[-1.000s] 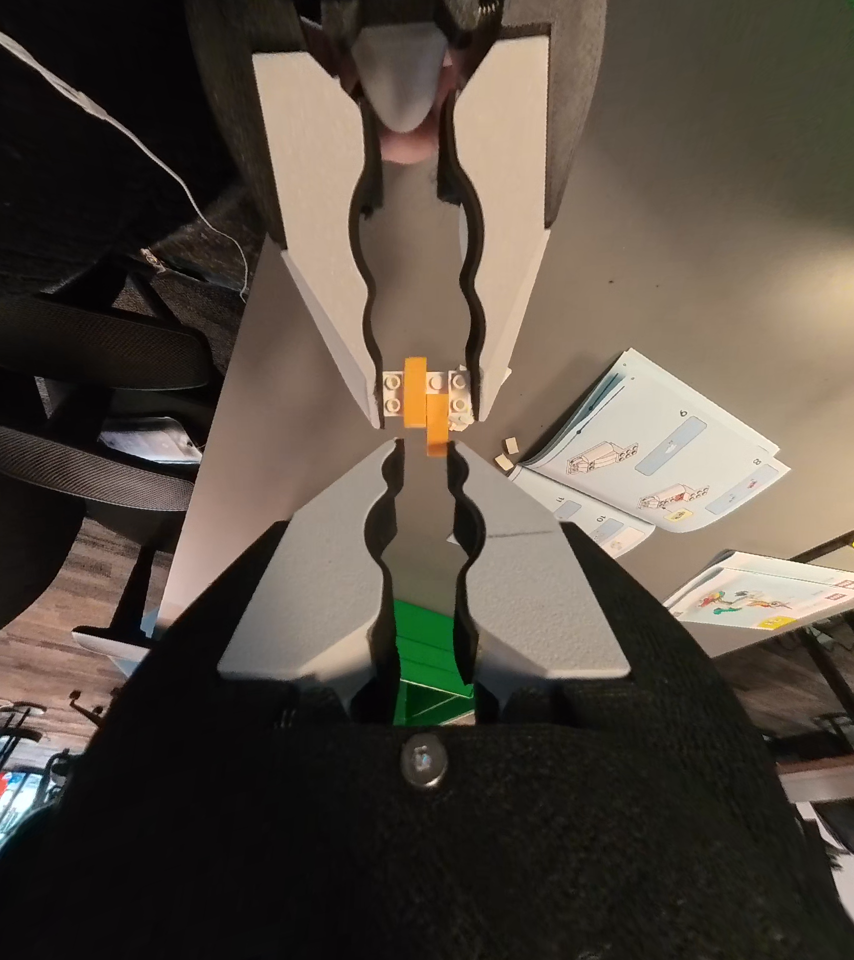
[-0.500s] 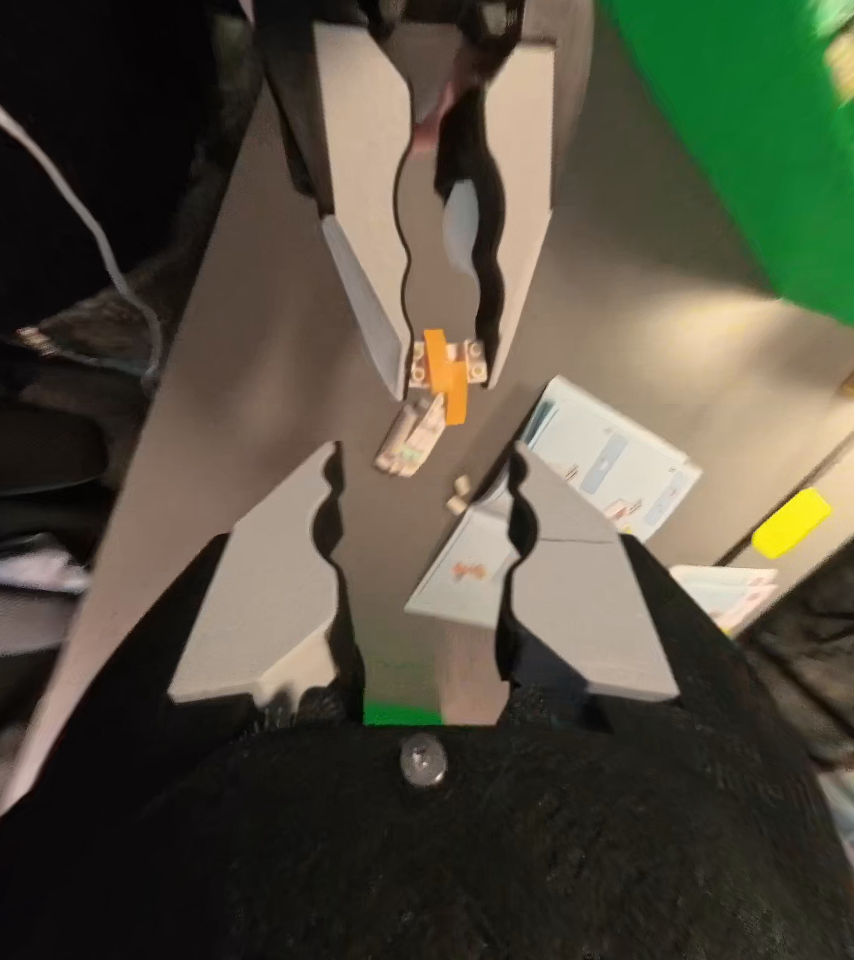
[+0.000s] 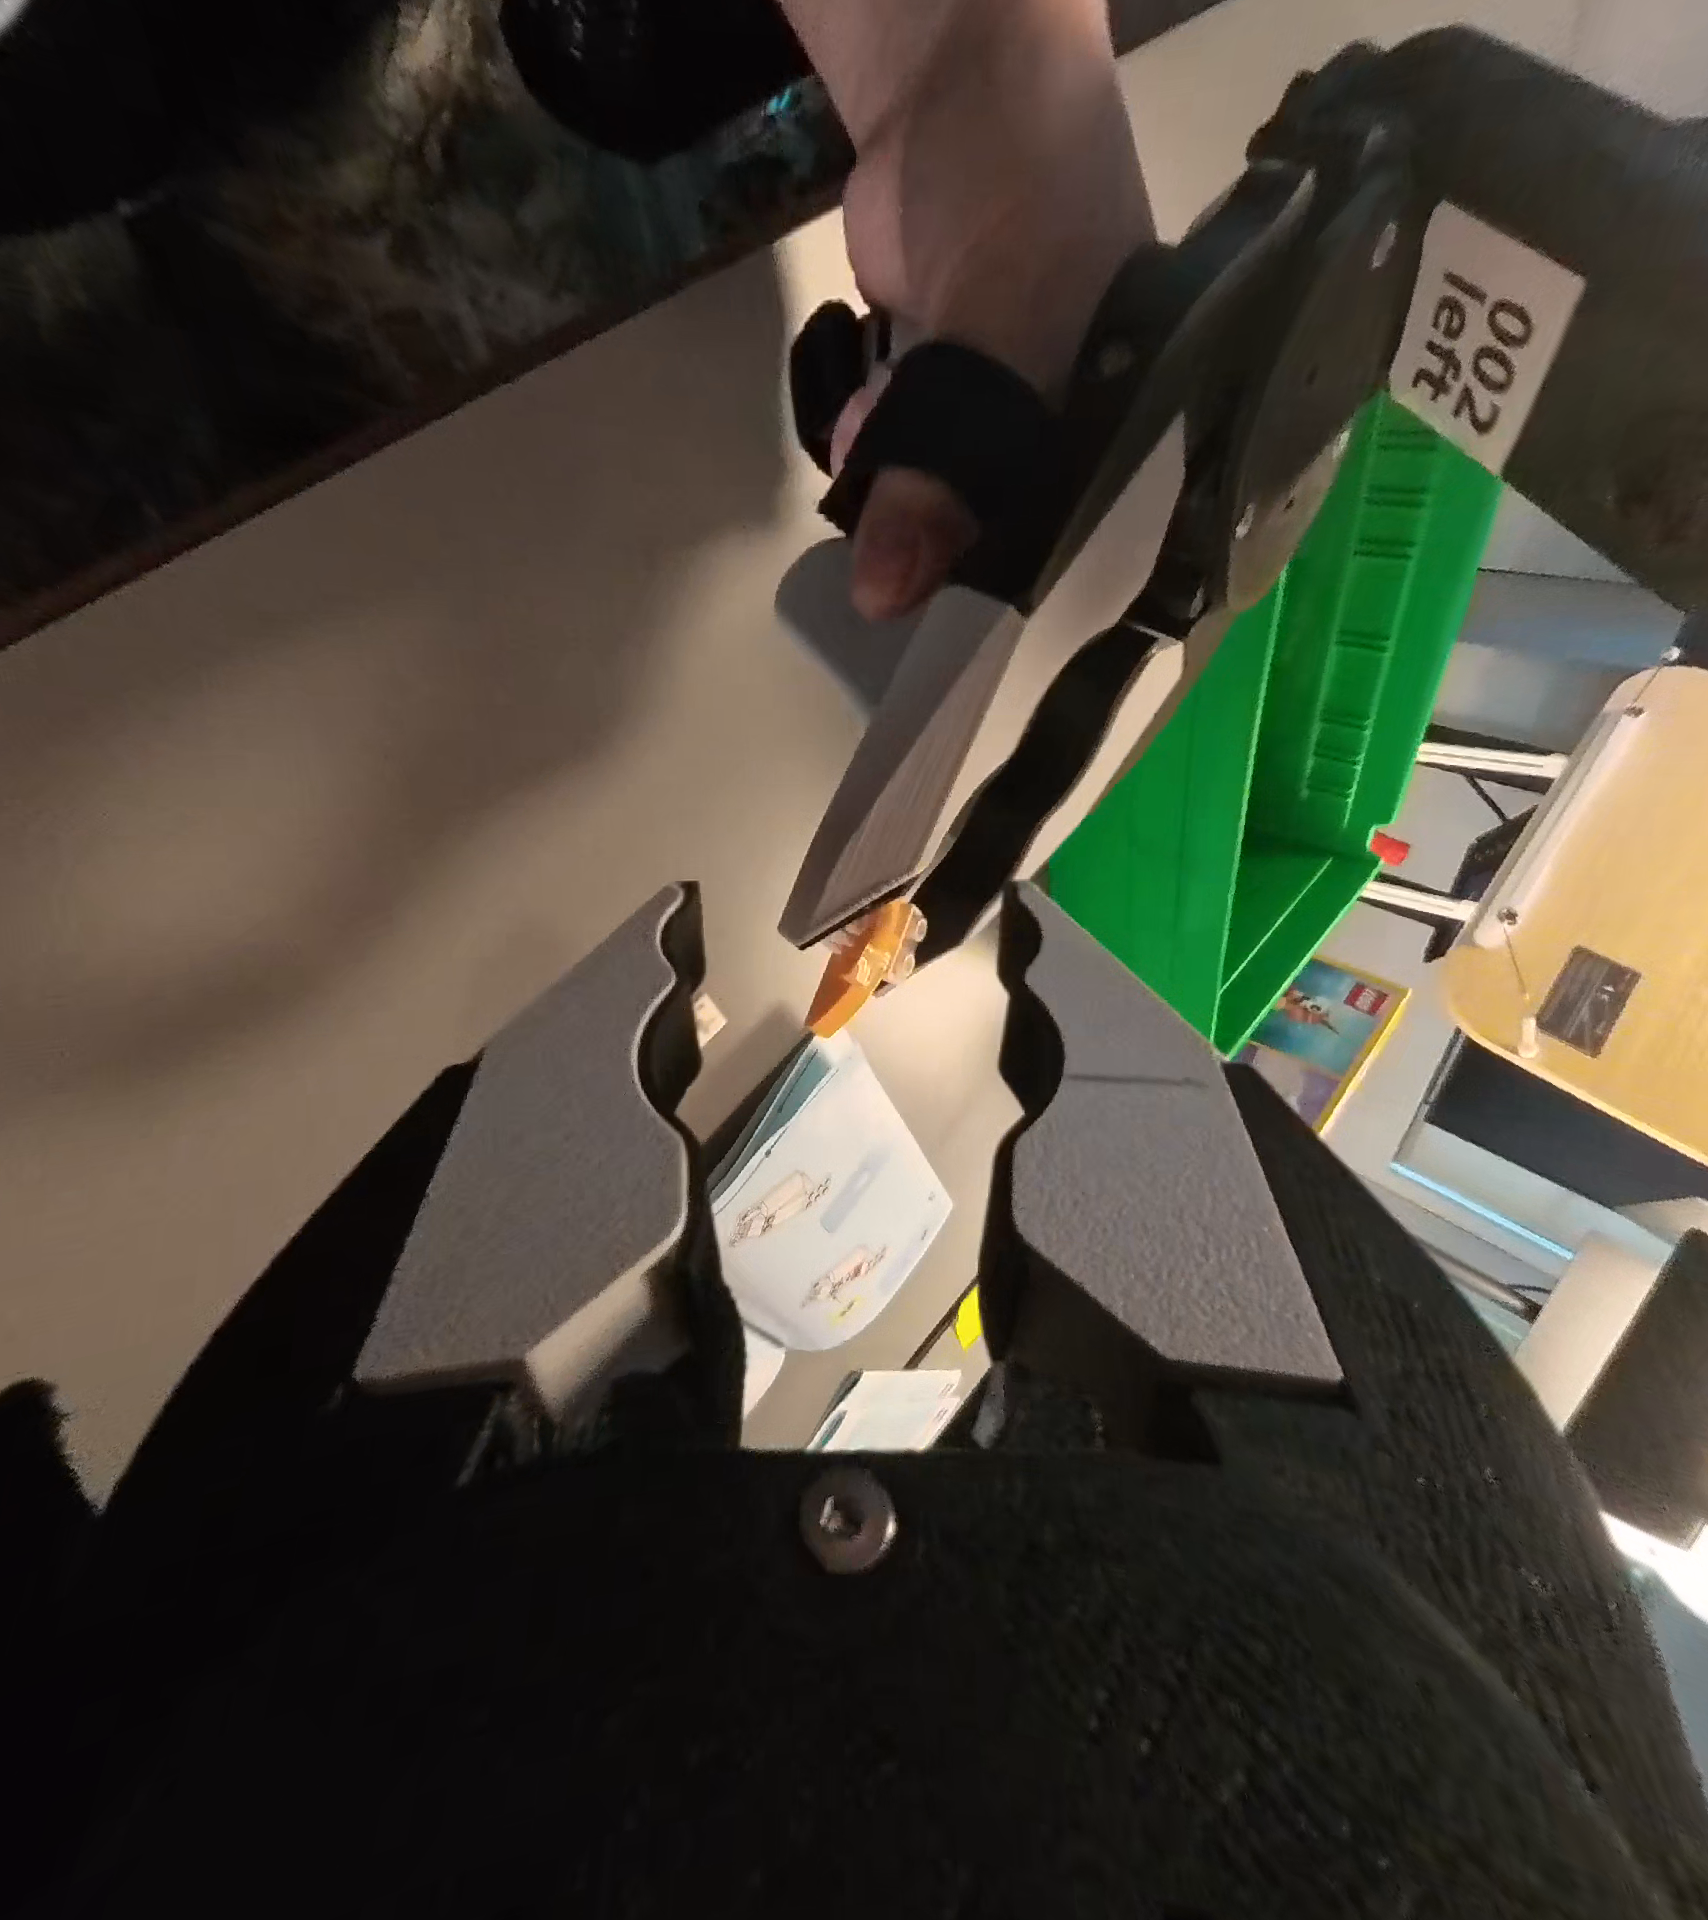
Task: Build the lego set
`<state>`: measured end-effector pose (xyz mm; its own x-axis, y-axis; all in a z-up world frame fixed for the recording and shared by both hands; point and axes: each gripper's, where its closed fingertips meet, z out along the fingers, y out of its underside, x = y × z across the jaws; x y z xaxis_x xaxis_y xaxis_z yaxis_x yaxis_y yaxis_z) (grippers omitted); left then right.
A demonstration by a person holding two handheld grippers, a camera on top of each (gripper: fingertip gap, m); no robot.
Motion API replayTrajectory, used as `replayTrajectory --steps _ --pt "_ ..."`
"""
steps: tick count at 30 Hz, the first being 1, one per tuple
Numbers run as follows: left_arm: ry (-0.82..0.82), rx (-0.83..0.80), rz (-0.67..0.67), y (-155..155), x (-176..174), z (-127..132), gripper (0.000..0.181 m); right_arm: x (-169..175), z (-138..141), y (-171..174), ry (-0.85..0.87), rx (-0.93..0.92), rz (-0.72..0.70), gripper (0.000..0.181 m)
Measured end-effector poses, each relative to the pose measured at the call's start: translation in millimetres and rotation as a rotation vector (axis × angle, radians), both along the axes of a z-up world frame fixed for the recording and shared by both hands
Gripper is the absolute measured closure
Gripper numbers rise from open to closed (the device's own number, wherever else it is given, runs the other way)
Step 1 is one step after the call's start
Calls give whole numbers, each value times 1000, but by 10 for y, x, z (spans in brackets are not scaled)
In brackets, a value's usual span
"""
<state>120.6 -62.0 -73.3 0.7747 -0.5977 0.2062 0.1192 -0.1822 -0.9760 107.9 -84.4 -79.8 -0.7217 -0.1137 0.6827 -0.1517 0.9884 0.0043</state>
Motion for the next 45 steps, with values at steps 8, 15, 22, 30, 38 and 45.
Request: replayTrajectory --steps 8,15,22,30,38,45 --pt "-23 -2 -26 -44 16 28 148 -10 -41 15 35 25 28 150" --pt "-31 1 -38 -57 31 40 148 -15 1 30 97 59 38 162" --pt "-66 -1 -51 -79 27 70 148 -27 58 34 189 129 50 165" --pt "-70 -1 -64 -104 44 78 147 -5 91 35 225 195 62 168" --pt "-75 1 -82 -118 61 86 147 14 107 25 203 240 74 169" --pt "-64 2 -106 -147 90 75 147 48 96 -3 170 263 96 168"
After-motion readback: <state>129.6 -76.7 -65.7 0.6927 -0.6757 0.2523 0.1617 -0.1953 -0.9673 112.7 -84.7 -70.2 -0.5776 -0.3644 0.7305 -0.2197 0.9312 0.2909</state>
